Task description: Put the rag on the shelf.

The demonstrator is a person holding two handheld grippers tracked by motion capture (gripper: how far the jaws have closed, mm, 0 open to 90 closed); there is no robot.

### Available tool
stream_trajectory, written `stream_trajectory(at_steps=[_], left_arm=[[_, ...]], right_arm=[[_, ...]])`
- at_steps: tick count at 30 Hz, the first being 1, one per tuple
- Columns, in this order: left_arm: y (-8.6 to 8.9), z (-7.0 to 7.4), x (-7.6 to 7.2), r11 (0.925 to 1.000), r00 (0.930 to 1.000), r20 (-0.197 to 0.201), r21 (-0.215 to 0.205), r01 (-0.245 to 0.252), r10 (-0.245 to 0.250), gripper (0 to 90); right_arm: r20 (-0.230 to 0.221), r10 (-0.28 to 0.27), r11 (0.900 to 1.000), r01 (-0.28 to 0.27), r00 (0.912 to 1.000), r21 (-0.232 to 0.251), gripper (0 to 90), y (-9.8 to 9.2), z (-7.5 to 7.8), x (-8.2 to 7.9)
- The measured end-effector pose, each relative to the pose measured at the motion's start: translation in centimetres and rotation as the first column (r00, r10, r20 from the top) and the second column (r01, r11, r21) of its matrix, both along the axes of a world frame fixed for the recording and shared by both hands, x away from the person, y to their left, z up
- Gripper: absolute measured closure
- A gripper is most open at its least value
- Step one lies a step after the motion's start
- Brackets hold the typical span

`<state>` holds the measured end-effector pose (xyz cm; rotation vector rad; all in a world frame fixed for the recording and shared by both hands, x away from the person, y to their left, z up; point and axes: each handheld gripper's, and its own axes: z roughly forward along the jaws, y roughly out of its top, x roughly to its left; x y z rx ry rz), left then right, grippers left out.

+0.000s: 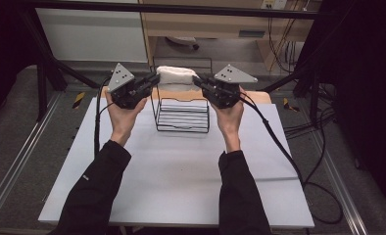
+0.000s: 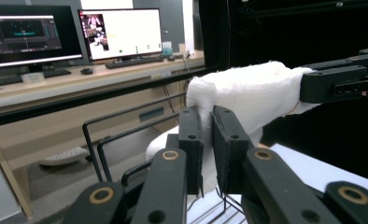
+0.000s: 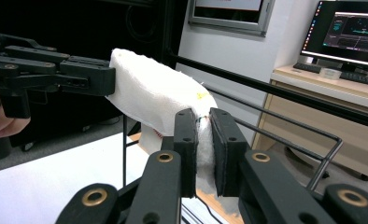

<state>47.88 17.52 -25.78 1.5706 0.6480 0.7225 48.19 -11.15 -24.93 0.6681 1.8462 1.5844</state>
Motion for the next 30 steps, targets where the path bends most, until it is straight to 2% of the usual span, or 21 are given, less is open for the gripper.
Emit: stream_trajectory(at_steps=[5, 7, 9, 13, 16, 19, 21, 23, 26, 30], left_arm=[[0.5, 0.5, -0.2, 0.9997, 0.9971, -0.075, -0.022, 0.01, -0.011, 72.6], [0.8, 1.0, -0.5, 0.9999, 0.9961, -0.087, -0.005, -0.011, 0.011, 73.2], [1.2, 1.5, -0.6, 0.9997, 0.9944, -0.102, 0.003, -0.026, 0.026, 77.7], [1.9, 2.5, -0.4, 0.9985, 0.9904, -0.129, -0.018, -0.052, 0.05, 87.5], [1.7, 3.0, 0.2, 0.9976, 0.9853, -0.156, 0.013, -0.069, 0.07, 89.9], [1.2, 3.1, 0.7, 0.9975, 0.9859, -0.153, 0.033, -0.062, 0.066, 90.0], [0.7, 3.0, 1.0, 0.9992, 0.9884, -0.147, 0.019, -0.036, 0.038, 90.0], [0.2, 2.7, 1.0, 0.9988, 0.9892, -0.142, 0.039, -0.029, 0.034, 90.0], [-0.4, 2.2, 1.1, 0.9976, 0.9882, -0.152, 0.069, -0.011, 0.021, 90.0], [-0.4, 1.5, 1.0, 0.9975, 0.9878, -0.156, 0.07, 0.003, 0.008, 90.0]], right_arm=[[0.0, 0.003, 1.0, -0.003, 1.0, -0.009, 82.0, 0.0, -0.1, -0.1], [0.002, 0.003, 1.0, -0.003, 1.0, -0.017, 82.1, 0.1, -0.2, -0.2], [0.005, 0.004, 1.0, -0.003, 1.0, -0.028, 82.1, 0.1, -0.3, -0.3], [0.006, 0.007, 0.999, -0.007, 1.0, -0.041, 82.1, 0.2, -0.4, -0.4], [0.009, 0.009, 0.999, -0.008, 0.9999, -0.041, 82.1, 0.2, -0.5, -0.4], [0.006, 0.01, 0.999, -0.01, 0.9999, -0.039, 82.1, 0.2, -0.6, -0.4], [0.003, 0.011, 0.999, -0.011, 0.9999, -0.037, 82.1, 0.2, -0.7, -0.4], [0.003, 0.013, 0.999, -0.013, 0.9999, -0.038, 82.0, 0.1, -0.8, -0.3], [-0.002, 0.014, 0.999, -0.014, 0.9999, -0.04, 81.8, 0.1, -1.0, -0.4], [-0.01, 0.02, 0.999, -0.02, 0.9998, -0.034, 80.5, -0.1, -1.2, -0.4]])
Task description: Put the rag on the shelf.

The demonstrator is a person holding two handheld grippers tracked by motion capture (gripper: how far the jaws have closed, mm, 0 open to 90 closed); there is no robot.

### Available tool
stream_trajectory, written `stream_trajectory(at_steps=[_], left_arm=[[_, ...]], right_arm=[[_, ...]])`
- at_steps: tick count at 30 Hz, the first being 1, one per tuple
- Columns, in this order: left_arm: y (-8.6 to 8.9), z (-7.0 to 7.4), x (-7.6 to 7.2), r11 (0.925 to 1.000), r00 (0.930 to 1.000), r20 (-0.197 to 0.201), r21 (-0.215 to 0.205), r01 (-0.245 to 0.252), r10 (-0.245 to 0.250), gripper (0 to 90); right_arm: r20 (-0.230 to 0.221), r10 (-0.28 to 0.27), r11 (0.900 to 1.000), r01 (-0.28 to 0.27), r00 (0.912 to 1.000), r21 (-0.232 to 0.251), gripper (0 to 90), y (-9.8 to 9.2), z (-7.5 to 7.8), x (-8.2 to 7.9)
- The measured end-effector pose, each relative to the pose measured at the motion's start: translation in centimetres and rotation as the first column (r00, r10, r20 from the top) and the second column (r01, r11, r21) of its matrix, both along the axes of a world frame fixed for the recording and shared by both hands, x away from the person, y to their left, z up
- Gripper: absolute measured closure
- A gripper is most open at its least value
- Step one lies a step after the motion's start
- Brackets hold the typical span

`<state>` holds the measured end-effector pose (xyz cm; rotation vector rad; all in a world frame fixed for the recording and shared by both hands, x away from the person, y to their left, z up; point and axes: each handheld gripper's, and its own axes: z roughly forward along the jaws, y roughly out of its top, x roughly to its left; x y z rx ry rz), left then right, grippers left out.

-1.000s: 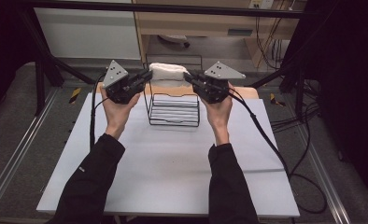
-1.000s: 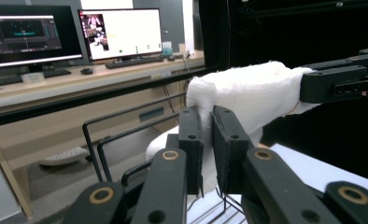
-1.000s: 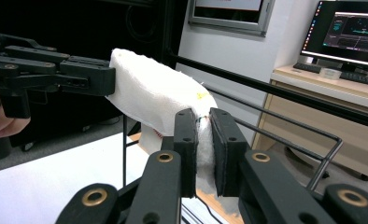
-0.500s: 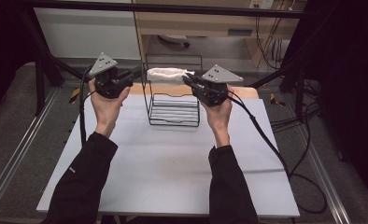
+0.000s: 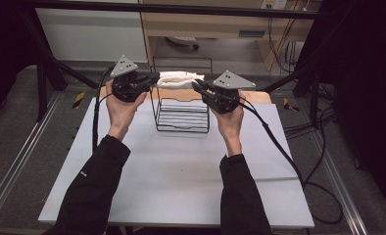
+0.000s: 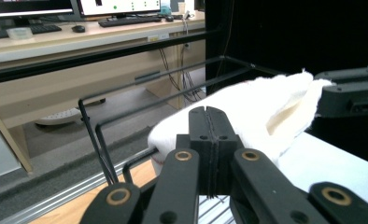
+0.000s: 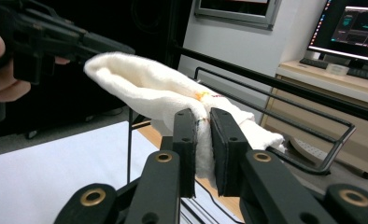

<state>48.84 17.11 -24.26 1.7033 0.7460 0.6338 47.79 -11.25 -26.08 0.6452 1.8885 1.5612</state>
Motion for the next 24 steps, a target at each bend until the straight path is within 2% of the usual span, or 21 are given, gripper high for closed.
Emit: stream_trajectory(at_steps=[5, 13, 15, 17, 20, 24], left_arm=[[-0.1, -0.6, 0.2, 1.0, 0.9999, -0.013, -0.002, 0.002, -0.002, 90.0], [-0.5, -1.0, 0.5, 0.9996, 0.9998, -0.019, 0.028, -0.008, 0.009, 90.0], [-0.6, -1.2, 0.6, 0.999, 0.9996, -0.023, 0.044, -0.012, 0.013, 90.0], [-0.7, -1.4, 0.7, 0.9984, 0.9995, -0.026, 0.054, -0.015, 0.016, 90.0], [-0.8, -1.6, 0.9, 0.9978, 0.9995, -0.027, 0.065, -0.014, 0.016, 90.0], [-0.8, -1.6, 0.9, 0.9979, 0.9996, -0.024, 0.063, -0.015, 0.017, 90.0]], right_arm=[[-0.009, 0.005, 1.0, -0.005, 0.9999, -0.003, 76.5, 0.1, -0.1, -0.1], [-0.03, 0.023, 1.0, -0.023, 0.9993, -0.005, 64.7, -0.1, 0.1, -0.4], [-0.03, 0.035, 0.999, -0.035, 0.9989, 0.013, 59.1, -0.2, 0.1, -0.6], [-0.031, 0.048, 0.998, -0.047, 0.9984, 0.032, 59.2, -0.4, 0.3, -0.8], [-0.044, 0.038, 0.999, -0.036, 0.9983, 0.029, 69.4, -0.5, 0.4, -0.8], [-0.091, -0.017, 1.0, 0.019, 0.9957, 0.016, 85.7, -0.4, 0.0, 0.1]])
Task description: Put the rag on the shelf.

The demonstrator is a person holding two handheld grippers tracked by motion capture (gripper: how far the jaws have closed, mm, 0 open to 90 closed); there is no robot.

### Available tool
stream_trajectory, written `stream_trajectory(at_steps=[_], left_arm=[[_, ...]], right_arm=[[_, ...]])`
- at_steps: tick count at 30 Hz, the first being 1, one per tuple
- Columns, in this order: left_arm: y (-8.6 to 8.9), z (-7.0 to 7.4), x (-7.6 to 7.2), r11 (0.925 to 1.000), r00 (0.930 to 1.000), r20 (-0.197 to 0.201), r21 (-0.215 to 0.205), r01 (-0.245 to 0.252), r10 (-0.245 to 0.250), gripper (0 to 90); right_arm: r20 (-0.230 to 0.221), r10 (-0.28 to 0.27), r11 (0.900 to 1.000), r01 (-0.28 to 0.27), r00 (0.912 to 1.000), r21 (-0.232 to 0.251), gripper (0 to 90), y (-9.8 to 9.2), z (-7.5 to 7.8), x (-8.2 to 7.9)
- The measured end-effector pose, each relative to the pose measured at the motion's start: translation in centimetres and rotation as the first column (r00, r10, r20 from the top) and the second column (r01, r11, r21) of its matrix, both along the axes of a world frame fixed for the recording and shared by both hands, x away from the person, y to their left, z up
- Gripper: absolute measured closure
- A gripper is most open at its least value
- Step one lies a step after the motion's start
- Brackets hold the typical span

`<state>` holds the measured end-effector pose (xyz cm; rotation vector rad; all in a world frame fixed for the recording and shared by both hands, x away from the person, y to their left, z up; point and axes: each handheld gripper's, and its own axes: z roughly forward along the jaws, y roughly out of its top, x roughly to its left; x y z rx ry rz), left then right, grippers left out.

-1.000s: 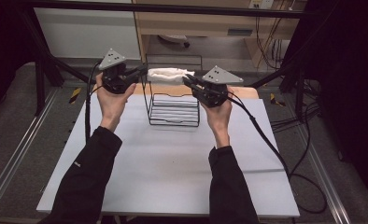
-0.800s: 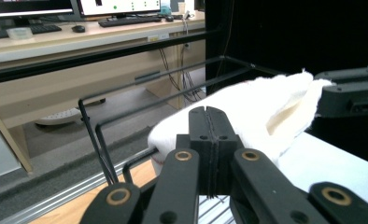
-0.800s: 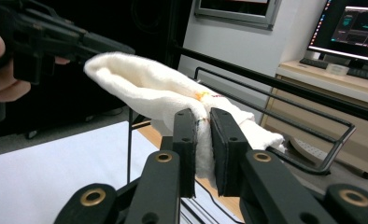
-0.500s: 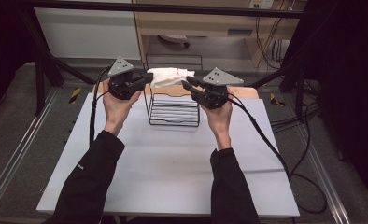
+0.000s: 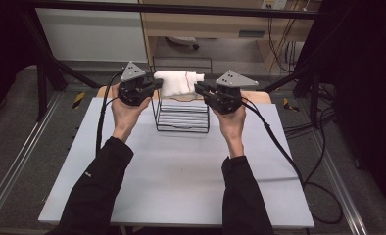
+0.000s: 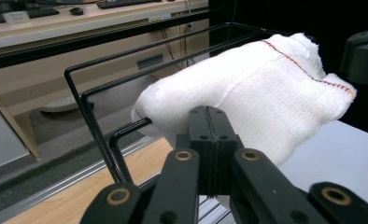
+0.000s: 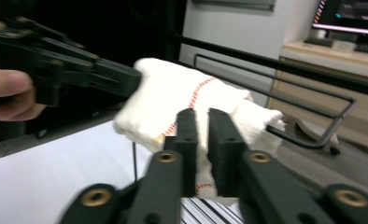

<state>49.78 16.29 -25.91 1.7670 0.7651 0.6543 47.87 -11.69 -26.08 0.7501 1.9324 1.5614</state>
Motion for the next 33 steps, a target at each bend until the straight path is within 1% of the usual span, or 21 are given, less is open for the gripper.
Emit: stream_trajectory(at_steps=[1, 3, 8, 10, 12, 13, 16, 19, 21, 22, 24, 26, 28, 29, 30, 33], left_arm=[[0.0, 0.0, 0.0, 1.0, 1.0, 0.002, 0.0, -0.001, 0.001, 90.0], [0.0, 0.0, 0.0, 1.0, 1.0, 0.003, 0.003, 0.0, 0.0, 90.0], [0.0, 0.0, -0.1, 0.9999, 1.0, 0.002, 0.012, -0.001, 0.001, 90.0], [0.1, 0.0, -0.2, 0.9999, 1.0, 0.009, 0.011, -0.001, 0.0, 90.0], [0.4, -0.1, -0.4, 1.0, 0.9999, 0.012, 0.004, 0.003, -0.003, 90.0], [0.5, -0.1, -0.6, 1.0, 0.9999, 0.012, 0.002, 0.003, -0.003, 90.0], [1.1, -0.3, -1.1, 1.0, 0.9999, 0.015, -0.001, 0.007, -0.007, 89.8], [1.7, -0.4, -1.6, 0.9999, 0.9999, 0.006, 0.006, 0.011, -0.011, 87.8], [2.1, -0.6, -2.1, 0.9997, 0.9998, 0.002, 0.009, 0.021, -0.021, 85.9], [2.4, -0.8, -2.3, 0.9996, 0.9996, -0.003, 0.007, 0.026, -0.026, 84.9], [2.7, -1.3, -2.6, 0.9993, 0.9994, -0.015, 0.019, 0.031, -0.031, 81.7], [3.1, -1.9, -3.0, 0.9988, 0.9989, -0.026, 0.03, 0.039, -0.038, 77.9], [3.5, -2.7, -3.4, 0.998, 0.9986, -0.028, 0.043, 0.047, -0.046, 73.4], [3.7, -3.1, -3.6, 0.9976, 0.9984, -0.031, 0.049, 0.049, -0.047, 70.8], [3.9, -3.5, -3.8, 0.9972, 0.9982, -0.035, 0.056, 0.05, -0.048, 67.9], [4.7, -4.9, -4.4, 0.9961, 0.9979, -0.045, 0.074, 0.05, -0.046, 57.7]], right_arm=[[-0.012, -0.012, 1.0, 0.012, 0.9999, 0.001, 87.2, 0.1, -0.1, 0.2], [-0.033, -0.016, 1.0, 0.016, 0.9993, -0.001, 89.1, 0.2, -0.3, 0.7], [-0.041, -0.043, 0.999, 0.042, 0.9982, -0.028, 89.0, 0.6, -0.9, 1.3], [-0.044, -0.044, 0.999, 0.043, 0.9981, -0.024, 87.3, 0.6, -1.0, 1.3], [-0.033, -0.039, 0.999, 0.038, 0.9987, -0.026, 84.3, 0.5, -1.0, 1.0], [-0.035, -0.035, 0.999, 0.034, 0.9988, -0.023, 82.9, 0.5, -0.9, 0.9], [-0.034, -0.024, 1.0, 0.024, 0.9991, 0.003, 77.4, 0.0, -0.7, 0.4], [-0.041, -0.016, 1.0, 0.016, 0.999, 0.019, 69.6, -0.5, -0.6, -0.1], [-0.05, -0.012, 0.999, 0.014, 0.9987, 0.034, 62.2, -0.8, -0.6, -0.5], [-0.061, -0.006, 0.999, 0.008, 0.9981, 0.038, 60.3, -1.0, -0.6, -0.7], [-0.083, 0.006, 0.999, -0.003, 0.9965, 0.033, 52.9, -1.1, -0.9, -1.1], [-0.101, 0.016, 0.999, -0.013, 0.9947, 0.029, 43.1, -1.2, -1.3, -1.3], [-0.121, 0.019, 1.0, -0.016, 0.9925, 0.024, 38.6, -1.4, -1.7, -1.6], [-0.127, 0.025, 0.999, -0.022, 0.9915, 0.025, 35.0, -1.5, -1.9, -1.7], [-0.143, 0.027, 1.0, -0.025, 0.9894, 0.016, 30.1, -1.6, -2.1, -1.8], [-0.164, 0.037, 0.999, -0.033, 0.9857, 0.024, 21.0, -2.1, -2.8, -2.0]])
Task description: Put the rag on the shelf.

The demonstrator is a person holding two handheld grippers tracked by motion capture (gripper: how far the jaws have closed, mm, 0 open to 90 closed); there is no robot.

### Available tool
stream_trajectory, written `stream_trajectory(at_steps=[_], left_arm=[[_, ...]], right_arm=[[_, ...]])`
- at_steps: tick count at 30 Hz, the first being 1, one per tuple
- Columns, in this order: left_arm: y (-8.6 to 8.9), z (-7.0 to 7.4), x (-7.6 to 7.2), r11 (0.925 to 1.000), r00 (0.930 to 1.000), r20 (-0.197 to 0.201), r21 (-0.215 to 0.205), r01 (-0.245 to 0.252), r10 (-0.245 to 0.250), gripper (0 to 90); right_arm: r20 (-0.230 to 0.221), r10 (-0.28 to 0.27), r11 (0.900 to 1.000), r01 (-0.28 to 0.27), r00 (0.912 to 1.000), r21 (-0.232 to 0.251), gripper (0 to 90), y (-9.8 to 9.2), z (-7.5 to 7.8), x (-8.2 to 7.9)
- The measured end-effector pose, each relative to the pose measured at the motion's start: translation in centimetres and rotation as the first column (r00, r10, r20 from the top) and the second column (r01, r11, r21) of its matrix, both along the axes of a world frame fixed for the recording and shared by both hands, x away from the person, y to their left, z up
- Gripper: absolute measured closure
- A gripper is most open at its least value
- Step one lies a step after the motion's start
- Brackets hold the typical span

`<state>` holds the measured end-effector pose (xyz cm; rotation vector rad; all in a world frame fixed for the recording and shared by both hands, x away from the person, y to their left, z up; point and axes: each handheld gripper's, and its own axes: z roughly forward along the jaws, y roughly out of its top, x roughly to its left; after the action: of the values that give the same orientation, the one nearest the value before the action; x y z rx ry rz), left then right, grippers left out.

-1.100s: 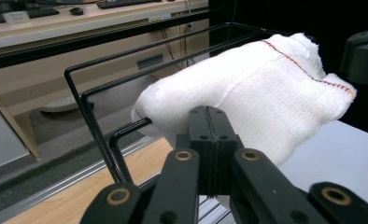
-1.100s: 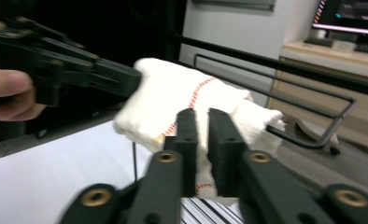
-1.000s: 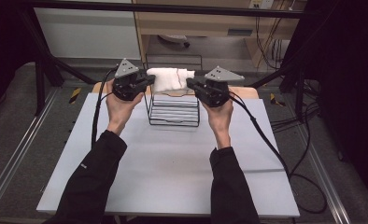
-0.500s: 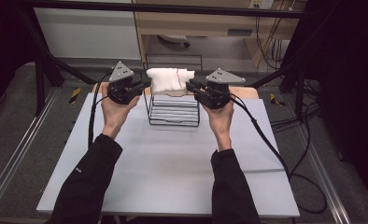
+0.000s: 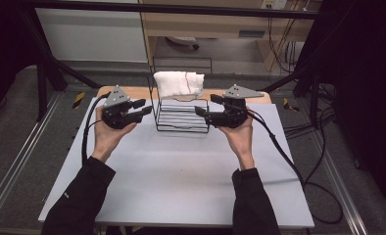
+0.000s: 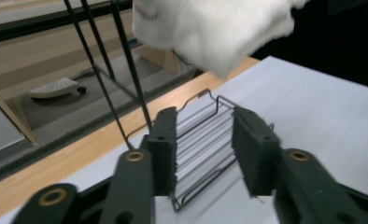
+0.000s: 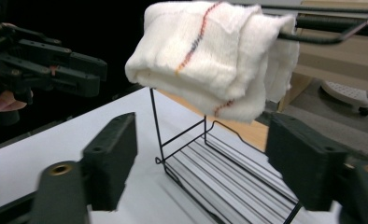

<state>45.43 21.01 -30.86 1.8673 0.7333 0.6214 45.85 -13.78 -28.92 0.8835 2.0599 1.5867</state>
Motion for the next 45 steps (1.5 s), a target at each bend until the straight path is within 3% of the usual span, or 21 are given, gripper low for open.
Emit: stream_trajectory(at_steps=[3, 9, 15, 18, 24, 34, 40, 43, 45], left_arm=[[0.9, -1.5, -0.6, 0.9997, 0.9998, -0.018, 0.023, -0.005, 0.005, 46.5], [2.6, -4.0, -1.5, 0.9996, 0.9975, -0.067, 0.021, -0.019, 0.021, 28.8], [3.7, -6.1, -2.7, 0.9968, 0.9936, -0.086, 0.04, -0.069, 0.072, 15.2], [4.1, -7.1, -3.3, 0.9976, 0.9912, -0.114, 0.025, -0.065, 0.067, 12.3], [4.6, -8.7, -4.5, 0.9965, 0.9866, -0.147, 0.052, -0.065, 0.072, 7.9], [5.9, -10.3, -6.4, 0.9959, 0.9847, -0.157, 0.062, -0.065, 0.074, 6.9], [6.8, -10.9, -7.4, 0.9964, 0.9846, -0.161, 0.061, -0.059, 0.068, 6.8], [7.3, -11.5, -7.9, 0.9965, 0.9834, -0.168, 0.061, -0.057, 0.067, 6.8], [7.6, -12.0, -8.2, 0.9964, 0.9819, -0.178, 0.065, -0.053, 0.064, 6.8]], right_arm=[[-0.01, -0.004, 1.0, 0.004, 0.9999, -0.016, 14.5, -0.6, -0.7, -0.3], [-0.025, -0.008, 0.999, 0.007, 0.9997, -0.05, 6.7, -1.8, -2.0, -1.0], [-0.046, 0.011, 0.998, -0.014, 0.9989, -0.067, 1.7, -2.9, -3.7, -2.0], [-0.057, 0.009, 0.998, -0.013, 0.9983, -0.069, 0.4, -3.7, -4.9, -2.6], [-0.077, 0.01, 0.998, -0.014, 0.997, -0.053, 0.3, -5.4, -7.0, -3.6], [-0.141, 0.0, 0.996, -0.012, 0.9901, -0.084, 0.3, -7.7, -11.2, -5.3], [-0.154, -0.002, 0.994, -0.014, 0.988, -0.106, 0.2, -8.8, -12.6, -6.6], [-0.162, -0.011, 0.99, -0.012, 0.9867, -0.141, 0.3, -9.5, -13.2, -7.2], [-0.172, -0.014, 0.992, -0.008, 0.985, -0.126, 0.3, -9.9, -13.6, -7.5]])
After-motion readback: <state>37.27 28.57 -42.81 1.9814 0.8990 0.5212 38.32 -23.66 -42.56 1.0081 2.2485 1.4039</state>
